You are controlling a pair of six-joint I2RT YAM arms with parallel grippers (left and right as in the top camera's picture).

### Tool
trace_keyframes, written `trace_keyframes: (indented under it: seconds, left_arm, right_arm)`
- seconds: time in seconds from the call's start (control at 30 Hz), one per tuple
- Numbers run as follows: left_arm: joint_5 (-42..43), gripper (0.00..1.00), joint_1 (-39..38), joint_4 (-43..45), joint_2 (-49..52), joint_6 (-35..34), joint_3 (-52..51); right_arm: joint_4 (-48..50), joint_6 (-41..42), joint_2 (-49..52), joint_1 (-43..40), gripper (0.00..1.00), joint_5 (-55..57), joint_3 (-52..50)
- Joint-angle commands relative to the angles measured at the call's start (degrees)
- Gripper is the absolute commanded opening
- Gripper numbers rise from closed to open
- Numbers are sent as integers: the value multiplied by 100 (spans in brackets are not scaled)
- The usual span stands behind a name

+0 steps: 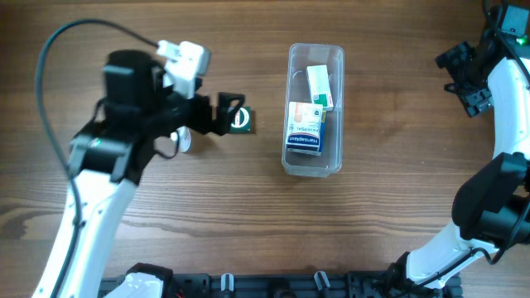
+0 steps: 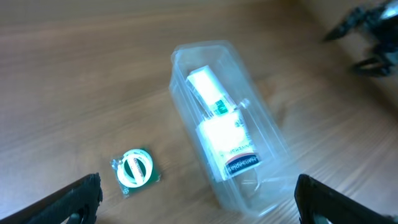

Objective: Pack container
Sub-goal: 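Reach the left gripper to the green Zam-Buk tin and grasp it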

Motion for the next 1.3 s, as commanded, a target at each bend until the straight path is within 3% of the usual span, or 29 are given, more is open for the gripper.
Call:
trace_keyframes:
  seconds: [0.0,0.43,0.53,0.97,1.27]
  left_arm:
    - [-2155,100,-520,-542,920,-1246,715]
    - [-1676,100,-498,-387,2599,-1362,852]
    - [-1790,100,-498,-387,2868,-1644,852]
    - [-2177,99,-654,-354,3635,-1663,852]
    - [-2647,99,-846,-278,3960,-2496,855]
  right_arm:
    - [11,114,63,13,100,-7,-20]
    - [11,114,63,13,100,-7,-20]
    - [11,114,63,13,100,-7,-20]
    - [11,111,63,13,100,-7,-20]
    - [11,114,63,13,100,-7,-20]
